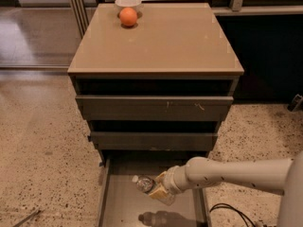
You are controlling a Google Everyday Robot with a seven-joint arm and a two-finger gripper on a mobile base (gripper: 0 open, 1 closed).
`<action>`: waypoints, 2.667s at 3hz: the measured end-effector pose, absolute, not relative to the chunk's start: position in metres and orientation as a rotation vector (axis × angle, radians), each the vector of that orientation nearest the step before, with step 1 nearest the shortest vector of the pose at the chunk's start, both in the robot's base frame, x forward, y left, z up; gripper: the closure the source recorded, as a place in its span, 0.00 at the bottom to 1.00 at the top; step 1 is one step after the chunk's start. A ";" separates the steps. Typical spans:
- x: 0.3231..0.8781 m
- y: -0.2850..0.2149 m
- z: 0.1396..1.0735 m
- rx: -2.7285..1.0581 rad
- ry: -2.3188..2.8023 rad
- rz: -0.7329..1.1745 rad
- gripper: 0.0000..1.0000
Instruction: Place water bottle into bottom drawer
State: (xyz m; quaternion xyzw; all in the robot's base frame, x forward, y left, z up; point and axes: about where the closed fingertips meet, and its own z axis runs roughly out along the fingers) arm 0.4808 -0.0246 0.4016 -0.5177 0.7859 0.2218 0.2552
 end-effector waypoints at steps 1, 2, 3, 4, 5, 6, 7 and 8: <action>0.490 -0.020 0.368 -1.458 2.181 0.519 1.00; 0.489 -0.023 0.339 -1.502 2.236 0.487 1.00; 0.489 -0.023 0.339 -1.502 2.236 0.487 1.00; 0.487 -0.019 0.326 -1.519 2.242 0.499 1.00; 0.492 -0.019 0.291 -1.498 2.286 0.517 1.00; 0.490 -0.020 0.250 -1.468 2.335 0.542 1.00; 0.479 -0.026 0.215 -1.405 2.392 0.596 1.00; 0.470 -0.026 0.193 -1.382 2.425 0.641 1.00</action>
Offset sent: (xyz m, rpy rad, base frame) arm 0.0076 -0.0042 -0.0911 -0.2074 0.0712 0.0147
